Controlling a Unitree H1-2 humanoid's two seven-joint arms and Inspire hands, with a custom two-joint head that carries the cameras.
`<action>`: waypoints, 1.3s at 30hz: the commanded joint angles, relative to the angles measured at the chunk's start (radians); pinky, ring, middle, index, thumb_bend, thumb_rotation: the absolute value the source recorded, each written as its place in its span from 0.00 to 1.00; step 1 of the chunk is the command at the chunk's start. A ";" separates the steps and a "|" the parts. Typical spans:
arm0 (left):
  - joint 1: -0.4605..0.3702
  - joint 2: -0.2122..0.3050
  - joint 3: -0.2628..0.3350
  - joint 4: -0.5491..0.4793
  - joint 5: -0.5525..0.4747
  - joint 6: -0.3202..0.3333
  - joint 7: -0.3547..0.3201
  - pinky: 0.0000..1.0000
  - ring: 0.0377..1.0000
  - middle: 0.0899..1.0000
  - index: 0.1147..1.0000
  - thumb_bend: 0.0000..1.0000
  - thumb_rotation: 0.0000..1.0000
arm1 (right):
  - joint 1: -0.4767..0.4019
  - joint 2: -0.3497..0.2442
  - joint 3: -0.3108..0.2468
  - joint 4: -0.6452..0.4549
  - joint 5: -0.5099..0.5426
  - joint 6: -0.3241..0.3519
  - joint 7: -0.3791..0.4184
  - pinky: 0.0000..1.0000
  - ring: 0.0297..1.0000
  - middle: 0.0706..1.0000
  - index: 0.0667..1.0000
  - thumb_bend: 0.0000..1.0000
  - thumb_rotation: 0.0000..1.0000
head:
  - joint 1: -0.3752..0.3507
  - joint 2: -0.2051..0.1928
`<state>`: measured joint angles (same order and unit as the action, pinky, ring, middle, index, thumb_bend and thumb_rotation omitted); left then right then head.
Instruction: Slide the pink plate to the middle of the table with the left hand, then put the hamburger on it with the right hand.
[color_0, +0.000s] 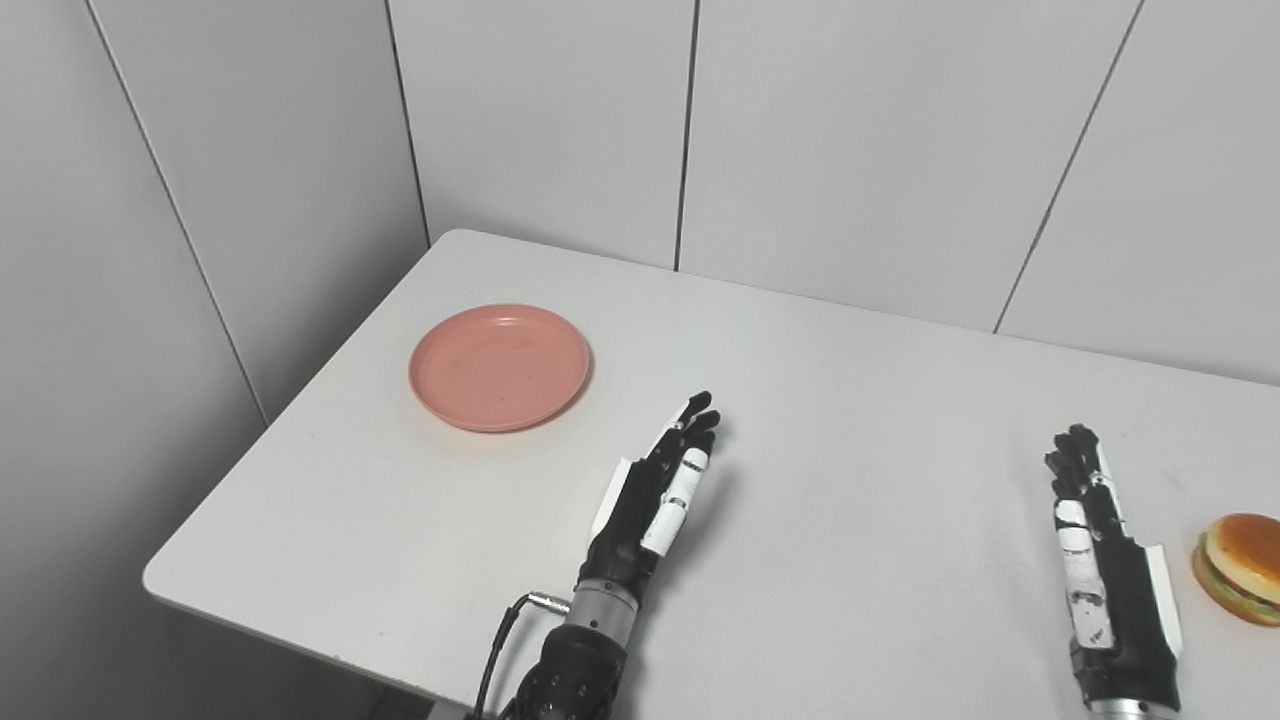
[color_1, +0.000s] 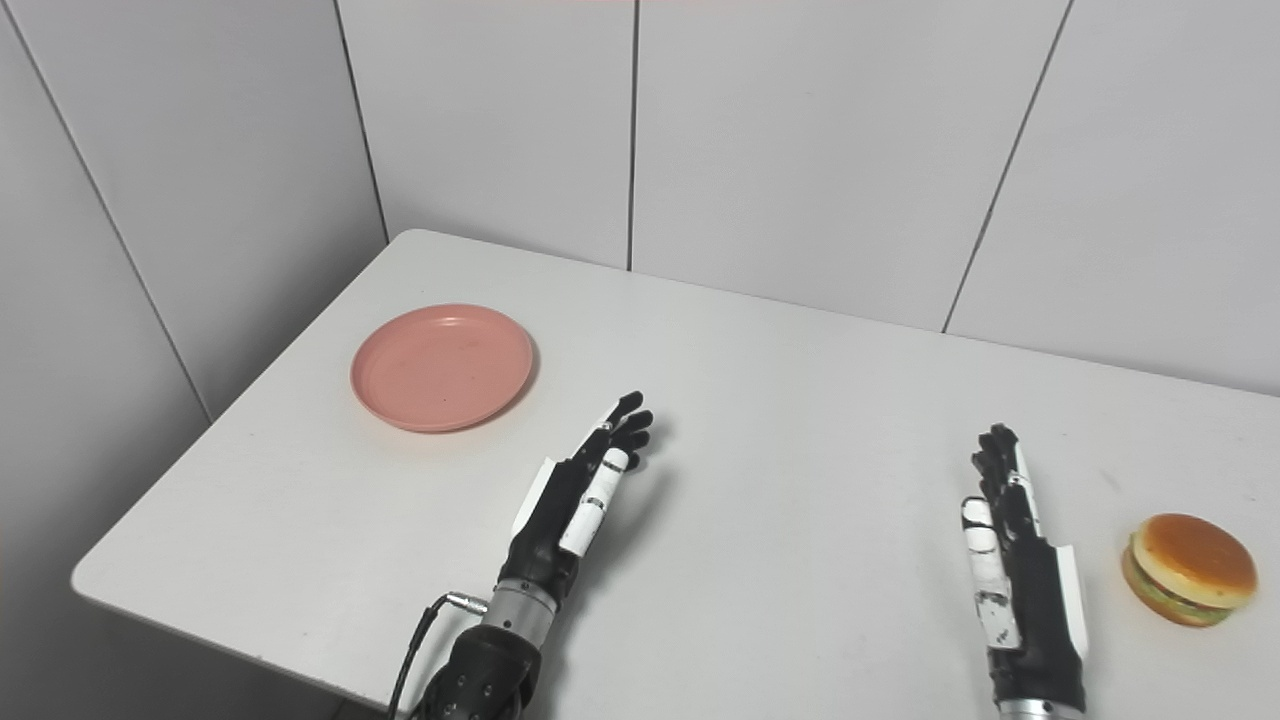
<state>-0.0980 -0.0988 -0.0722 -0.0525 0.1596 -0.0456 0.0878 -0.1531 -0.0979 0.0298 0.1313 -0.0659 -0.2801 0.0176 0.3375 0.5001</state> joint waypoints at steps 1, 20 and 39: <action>-0.065 0.010 0.013 -0.051 -0.005 0.012 -0.002 0.89 0.90 0.90 0.88 0.40 0.96 | 0.064 0.008 0.004 0.037 -0.005 0.011 -0.001 0.98 0.96 0.96 0.97 0.25 1.00 | 0.003 0.002; -0.279 0.104 0.150 -0.137 -0.100 0.069 -0.002 0.90 0.89 0.90 0.89 0.41 0.99 | 0.067 0.012 0.002 0.032 -0.007 0.014 -0.001 0.98 0.95 0.95 0.97 0.25 1.00 | 0.007 0.004; -0.435 0.303 0.377 0.005 -0.236 0.140 0.030 0.87 0.85 0.86 0.85 0.37 1.00 | 0.074 0.017 0.000 0.018 -0.022 0.021 -0.004 0.97 0.95 0.95 0.96 0.25 1.00 | 0.005 0.001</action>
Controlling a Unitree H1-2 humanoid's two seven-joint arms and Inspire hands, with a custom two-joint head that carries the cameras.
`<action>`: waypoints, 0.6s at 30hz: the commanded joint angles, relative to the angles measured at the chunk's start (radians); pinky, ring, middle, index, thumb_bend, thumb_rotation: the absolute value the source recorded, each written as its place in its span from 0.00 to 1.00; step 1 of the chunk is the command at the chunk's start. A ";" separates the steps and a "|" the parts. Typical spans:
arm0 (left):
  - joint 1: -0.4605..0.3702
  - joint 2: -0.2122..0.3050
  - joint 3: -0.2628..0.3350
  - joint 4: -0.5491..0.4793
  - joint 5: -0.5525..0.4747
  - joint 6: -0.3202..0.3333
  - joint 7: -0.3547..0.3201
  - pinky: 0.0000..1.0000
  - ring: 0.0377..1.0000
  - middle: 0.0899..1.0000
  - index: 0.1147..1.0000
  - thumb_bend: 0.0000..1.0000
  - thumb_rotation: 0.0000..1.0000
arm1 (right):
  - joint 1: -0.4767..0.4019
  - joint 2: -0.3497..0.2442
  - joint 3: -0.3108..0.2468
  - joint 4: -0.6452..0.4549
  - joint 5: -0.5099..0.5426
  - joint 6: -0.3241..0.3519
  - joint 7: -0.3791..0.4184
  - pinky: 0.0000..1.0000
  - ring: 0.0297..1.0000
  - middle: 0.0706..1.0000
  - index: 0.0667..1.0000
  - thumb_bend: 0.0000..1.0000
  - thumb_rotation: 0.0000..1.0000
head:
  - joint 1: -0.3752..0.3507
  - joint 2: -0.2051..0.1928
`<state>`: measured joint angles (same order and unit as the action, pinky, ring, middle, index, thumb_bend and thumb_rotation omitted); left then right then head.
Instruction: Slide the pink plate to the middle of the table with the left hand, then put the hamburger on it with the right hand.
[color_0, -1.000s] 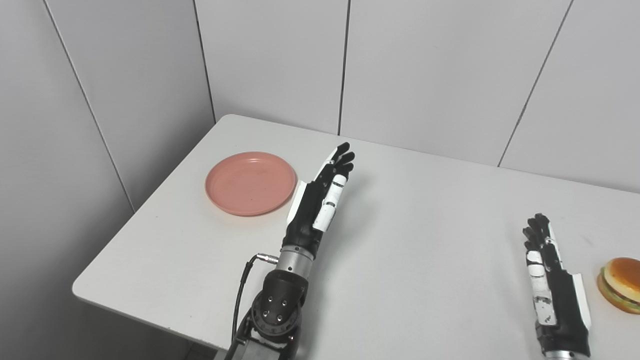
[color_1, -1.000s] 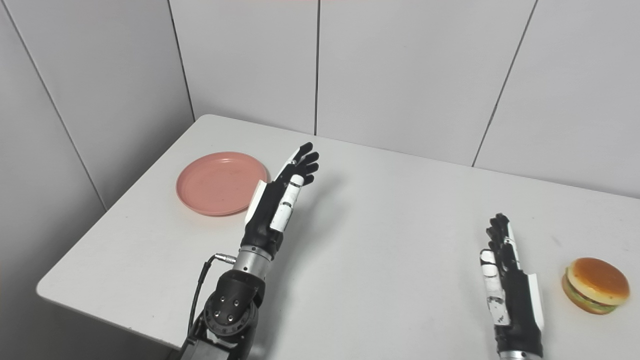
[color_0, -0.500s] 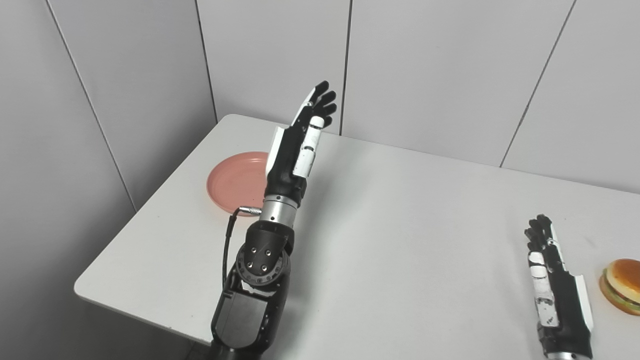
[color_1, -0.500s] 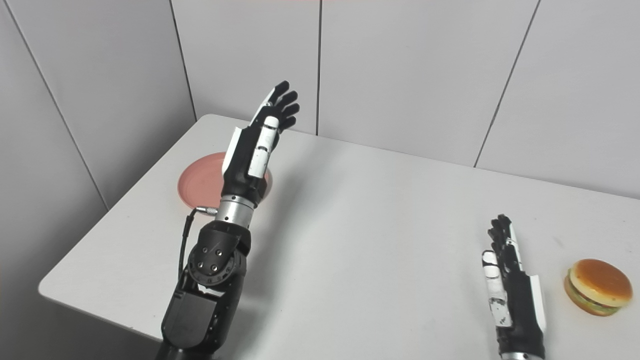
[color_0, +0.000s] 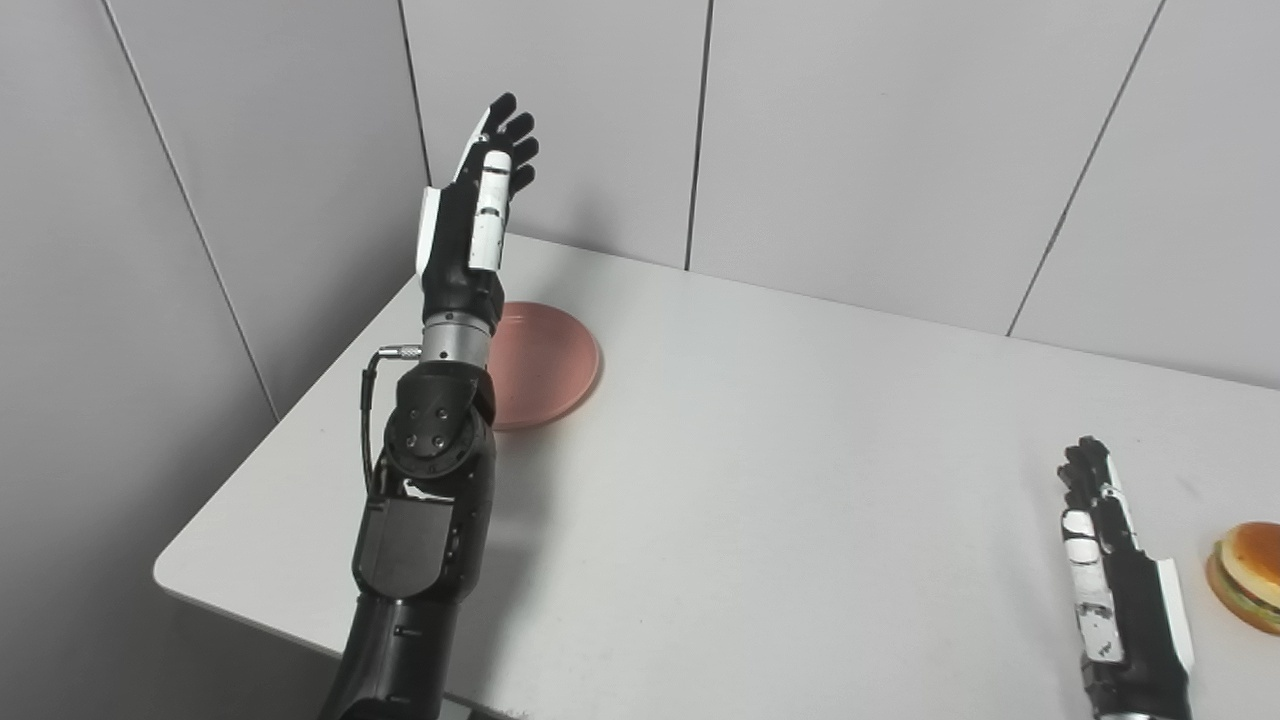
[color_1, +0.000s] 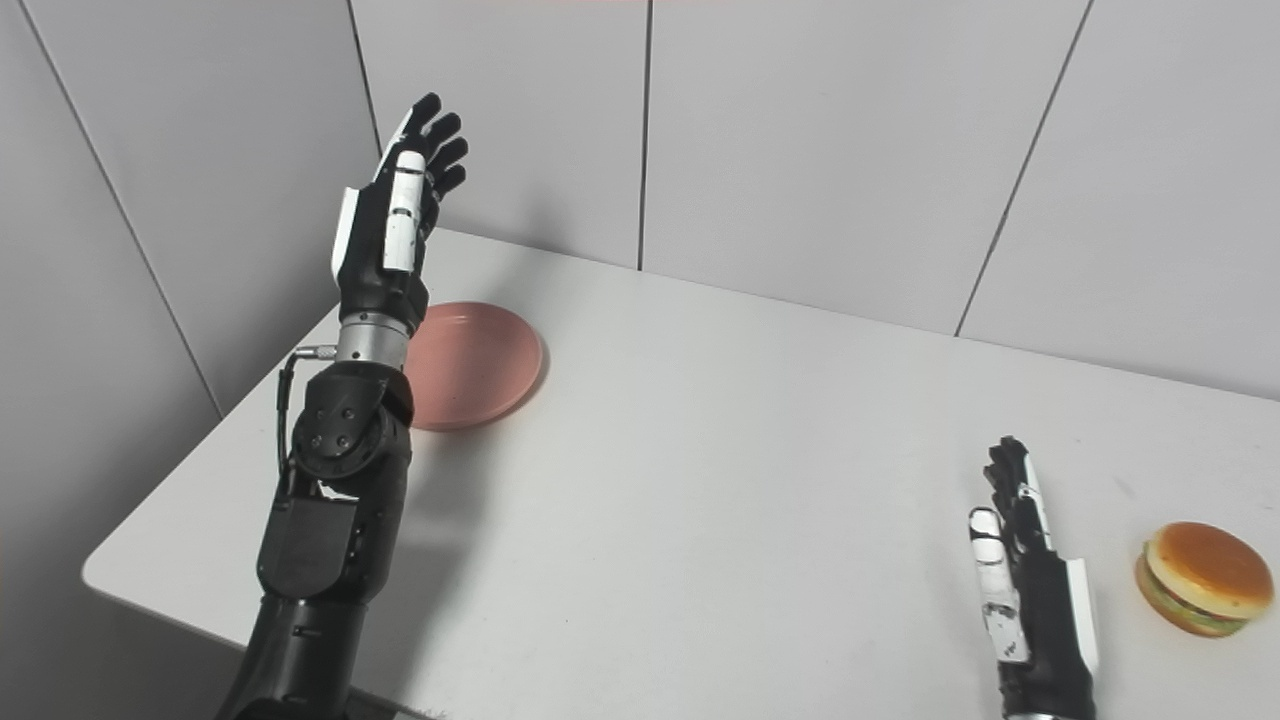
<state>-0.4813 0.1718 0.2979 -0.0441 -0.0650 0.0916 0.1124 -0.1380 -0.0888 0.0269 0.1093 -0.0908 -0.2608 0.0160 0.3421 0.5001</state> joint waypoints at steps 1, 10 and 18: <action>-0.057 0.041 0.017 0.006 -0.023 0.010 0.006 0.86 0.83 0.85 0.84 0.38 1.00 | 0.059 0.007 0.003 0.043 0.005 -0.003 -0.002 0.97 0.95 0.95 0.96 0.25 1.00 | 0.002 0.000; -0.072 0.088 0.088 0.046 -0.148 0.077 -0.003 0.83 0.84 0.84 0.83 0.36 1.00 | 0.061 0.005 0.001 0.035 0.013 0.012 0.005 0.98 0.95 0.95 0.96 0.25 1.00 | 0.006 -0.001; -0.063 0.129 0.112 0.083 -0.196 0.096 -0.009 0.86 0.86 0.85 0.83 0.35 1.00 | 0.059 0.002 -0.002 0.046 0.032 -0.001 0.017 0.98 0.96 0.96 0.97 0.22 1.00 | 0.020 -0.005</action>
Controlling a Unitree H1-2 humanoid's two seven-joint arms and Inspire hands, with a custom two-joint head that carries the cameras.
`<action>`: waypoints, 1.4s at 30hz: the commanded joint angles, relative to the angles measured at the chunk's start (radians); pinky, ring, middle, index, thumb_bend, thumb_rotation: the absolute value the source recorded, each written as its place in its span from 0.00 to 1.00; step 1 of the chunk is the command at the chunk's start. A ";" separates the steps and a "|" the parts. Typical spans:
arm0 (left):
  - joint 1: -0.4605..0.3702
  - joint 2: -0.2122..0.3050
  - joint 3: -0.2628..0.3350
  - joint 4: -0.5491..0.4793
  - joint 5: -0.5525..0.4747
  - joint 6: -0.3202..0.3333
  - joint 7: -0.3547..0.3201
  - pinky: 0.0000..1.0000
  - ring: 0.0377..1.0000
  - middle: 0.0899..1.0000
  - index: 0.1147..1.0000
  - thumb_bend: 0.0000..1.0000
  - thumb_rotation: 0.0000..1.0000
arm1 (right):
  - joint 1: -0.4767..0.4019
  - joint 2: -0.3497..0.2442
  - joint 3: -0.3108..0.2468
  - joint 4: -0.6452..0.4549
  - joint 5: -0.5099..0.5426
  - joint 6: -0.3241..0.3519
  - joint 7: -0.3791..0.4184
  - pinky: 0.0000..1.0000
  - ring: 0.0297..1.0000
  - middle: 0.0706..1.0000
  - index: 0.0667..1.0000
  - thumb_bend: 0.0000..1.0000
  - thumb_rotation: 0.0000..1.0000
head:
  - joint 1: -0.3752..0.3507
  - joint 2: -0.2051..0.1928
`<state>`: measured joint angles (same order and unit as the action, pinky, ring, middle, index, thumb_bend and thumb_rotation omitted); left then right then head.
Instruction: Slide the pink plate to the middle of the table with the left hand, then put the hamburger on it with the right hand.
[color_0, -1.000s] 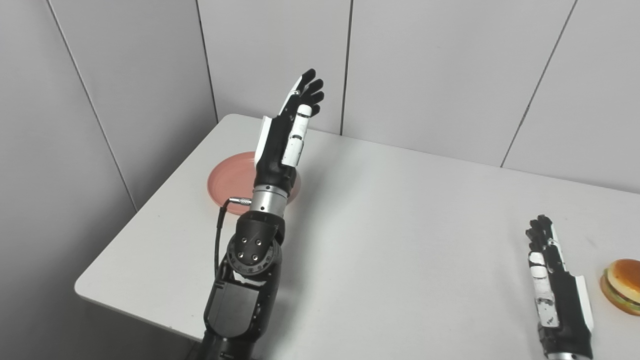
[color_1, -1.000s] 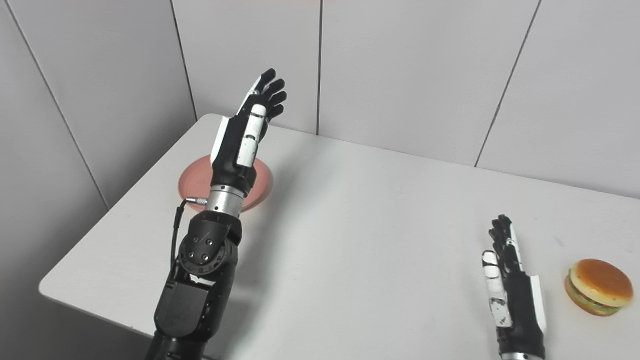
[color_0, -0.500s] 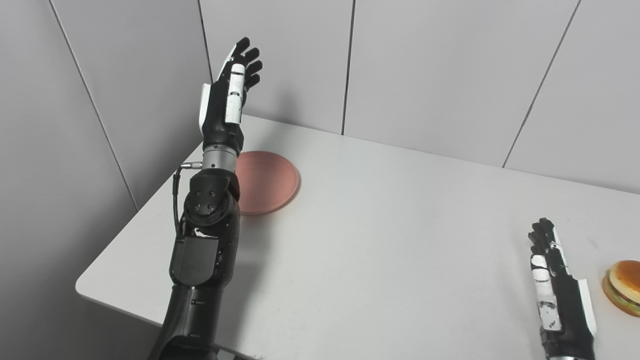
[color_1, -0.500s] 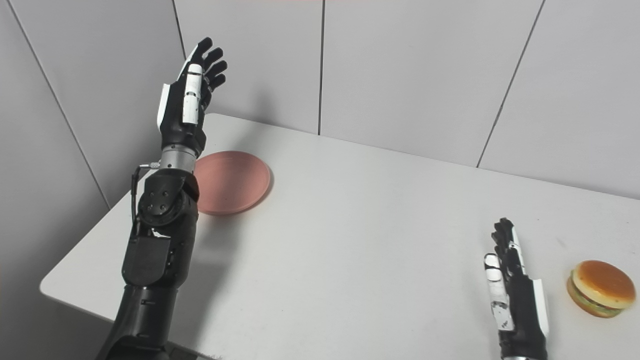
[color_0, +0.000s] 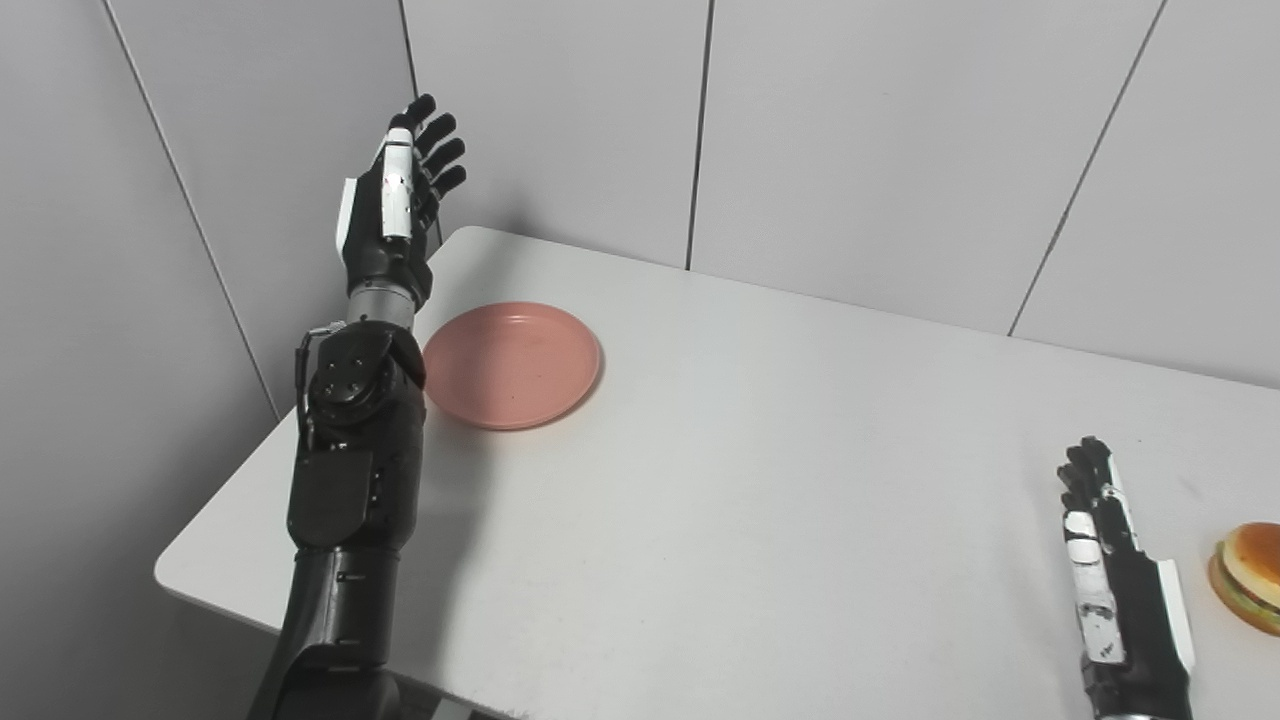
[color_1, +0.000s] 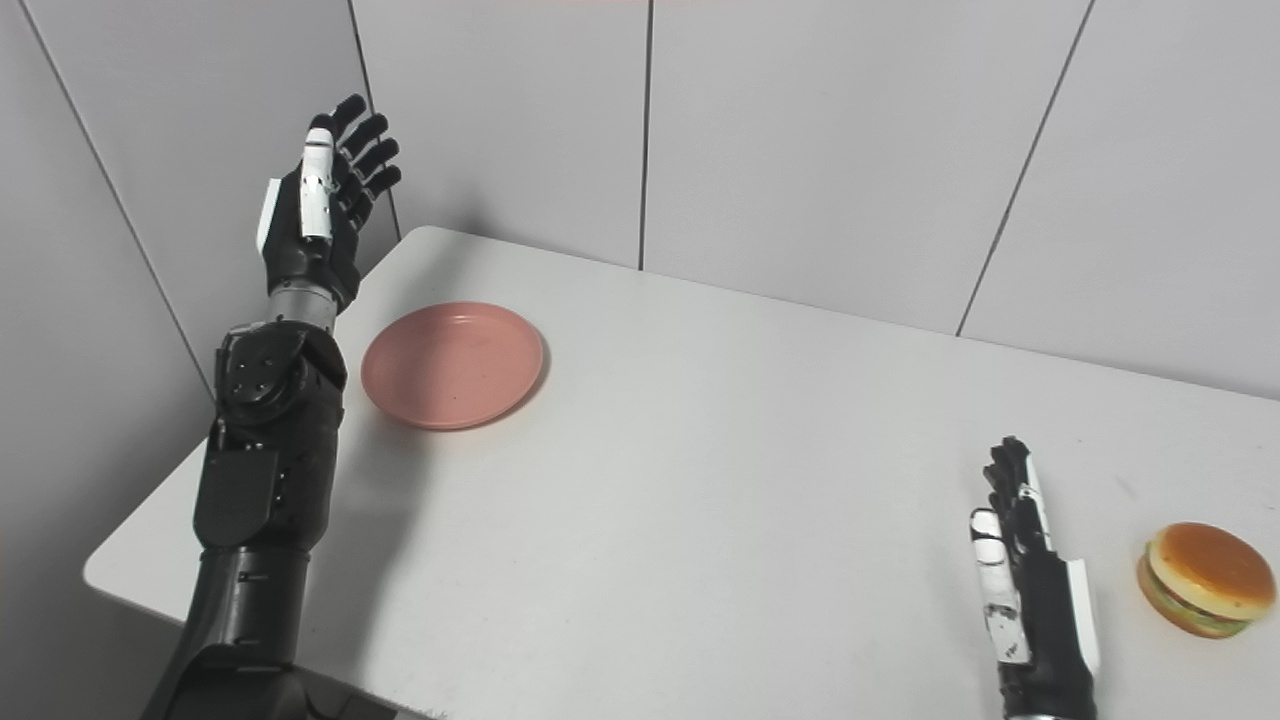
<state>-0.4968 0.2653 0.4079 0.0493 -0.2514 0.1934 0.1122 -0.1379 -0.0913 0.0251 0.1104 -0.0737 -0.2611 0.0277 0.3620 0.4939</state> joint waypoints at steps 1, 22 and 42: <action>-0.045 0.040 0.005 -0.003 -0.015 -0.006 -0.011 0.86 0.86 0.85 0.83 0.34 1.00 | 0.059 0.004 -0.001 0.046 0.016 -0.002 0.005 0.99 0.96 0.96 0.97 0.21 1.00 | 0.000 0.001; -0.014 0.094 0.046 0.129 -0.117 -0.001 -0.039 0.87 0.87 0.86 0.84 0.33 1.00 | 0.061 -0.002 0.001 0.041 0.025 0.003 0.008 1.00 0.96 0.97 0.98 0.21 1.00 | 0.007 0.007; -0.002 0.103 0.052 0.267 -0.108 -0.054 -0.058 0.90 0.86 0.85 0.84 0.35 1.00 | 0.054 -0.004 -0.003 0.053 0.033 -0.021 0.006 0.98 0.95 0.96 0.97 0.19 1.00 | 0.013 0.021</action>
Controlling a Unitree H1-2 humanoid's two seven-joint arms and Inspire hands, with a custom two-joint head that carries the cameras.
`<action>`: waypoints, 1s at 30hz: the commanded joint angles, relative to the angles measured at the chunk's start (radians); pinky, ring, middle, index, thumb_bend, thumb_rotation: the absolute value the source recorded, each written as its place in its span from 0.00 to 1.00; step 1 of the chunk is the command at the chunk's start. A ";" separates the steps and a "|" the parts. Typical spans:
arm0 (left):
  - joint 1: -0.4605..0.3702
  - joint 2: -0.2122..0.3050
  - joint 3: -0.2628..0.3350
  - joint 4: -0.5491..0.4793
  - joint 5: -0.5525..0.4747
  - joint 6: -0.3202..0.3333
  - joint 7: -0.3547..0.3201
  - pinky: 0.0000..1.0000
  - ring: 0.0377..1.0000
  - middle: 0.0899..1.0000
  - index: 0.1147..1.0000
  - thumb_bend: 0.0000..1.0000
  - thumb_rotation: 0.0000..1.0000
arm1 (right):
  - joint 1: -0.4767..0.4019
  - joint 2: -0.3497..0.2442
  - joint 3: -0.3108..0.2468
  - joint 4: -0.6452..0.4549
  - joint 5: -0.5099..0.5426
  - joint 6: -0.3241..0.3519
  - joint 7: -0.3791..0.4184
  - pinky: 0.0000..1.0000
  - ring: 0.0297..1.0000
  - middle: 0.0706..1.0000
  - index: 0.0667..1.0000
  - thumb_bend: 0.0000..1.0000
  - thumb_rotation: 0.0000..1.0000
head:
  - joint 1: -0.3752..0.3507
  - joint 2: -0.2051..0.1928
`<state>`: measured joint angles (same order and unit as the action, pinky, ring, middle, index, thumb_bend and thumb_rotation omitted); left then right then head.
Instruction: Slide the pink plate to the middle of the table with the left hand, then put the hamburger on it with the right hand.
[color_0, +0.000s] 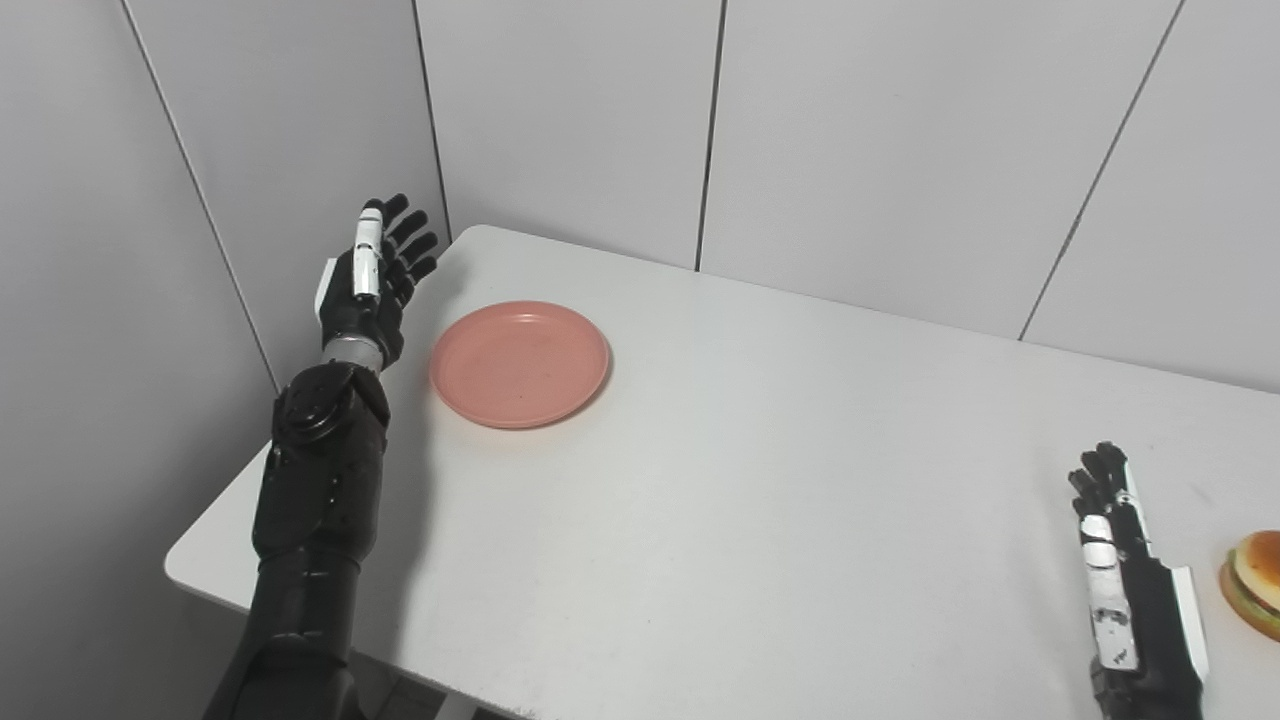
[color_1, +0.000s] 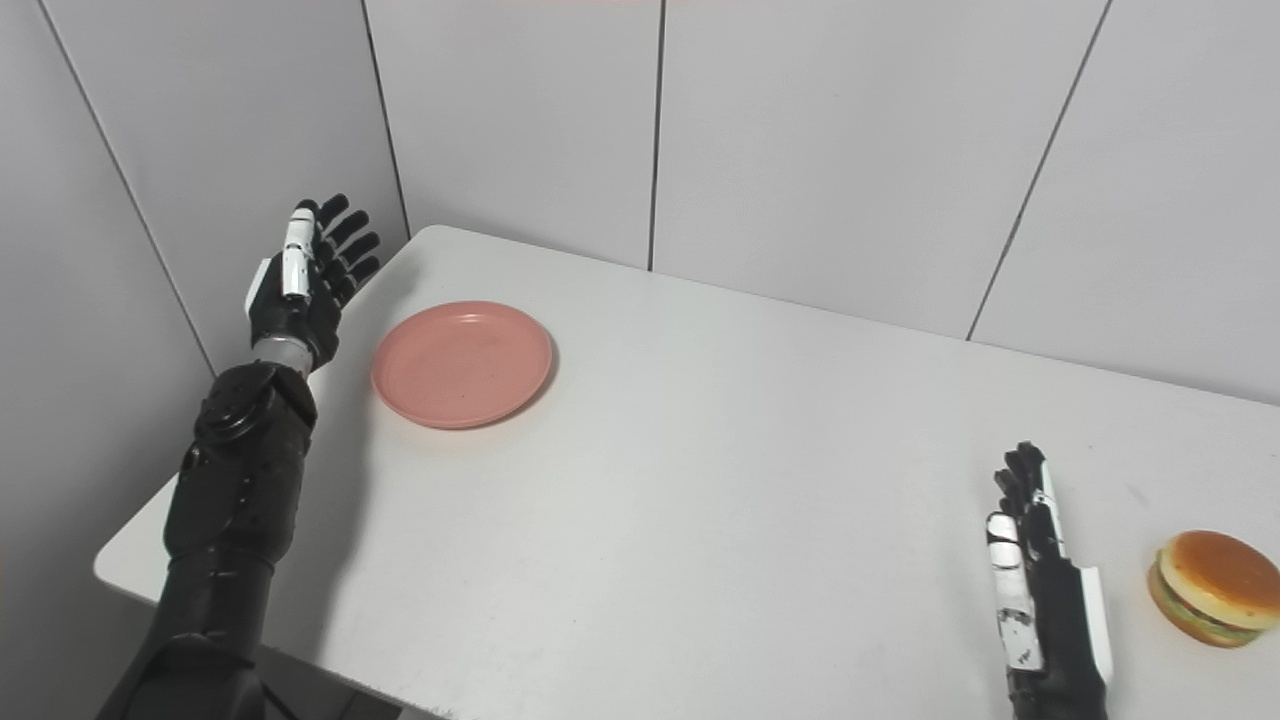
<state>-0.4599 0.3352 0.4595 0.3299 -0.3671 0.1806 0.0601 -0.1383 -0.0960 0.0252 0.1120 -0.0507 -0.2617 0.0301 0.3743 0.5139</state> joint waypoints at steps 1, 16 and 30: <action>-0.041 0.033 0.003 -0.002 0.006 -0.046 -0.004 0.90 0.86 0.85 0.83 0.35 1.00 | 0.054 0.001 -0.003 0.052 0.013 -0.023 0.005 0.98 0.95 0.96 0.97 0.19 1.00 | 0.000 0.002; -0.051 0.064 -0.011 0.210 -0.003 -0.117 -0.071 0.91 0.89 0.89 0.87 0.36 1.00 | 0.059 0.002 -0.001 0.028 0.002 -0.001 -0.002 0.96 0.94 0.95 0.96 0.21 1.00 | -0.003 0.012; -0.022 0.029 -0.023 0.193 -0.012 -0.096 -0.092 0.90 0.88 0.87 0.86 0.36 1.00 | 0.064 0.005 0.003 0.012 -0.006 0.019 0.002 0.98 0.95 0.95 0.96 0.22 1.00 | -0.018 0.019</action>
<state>-0.4569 0.3559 0.4430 0.5631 -0.3698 0.0961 -0.0210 -0.1283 -0.0963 0.0256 0.0970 -0.0584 -0.2609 0.0298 0.3559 0.5323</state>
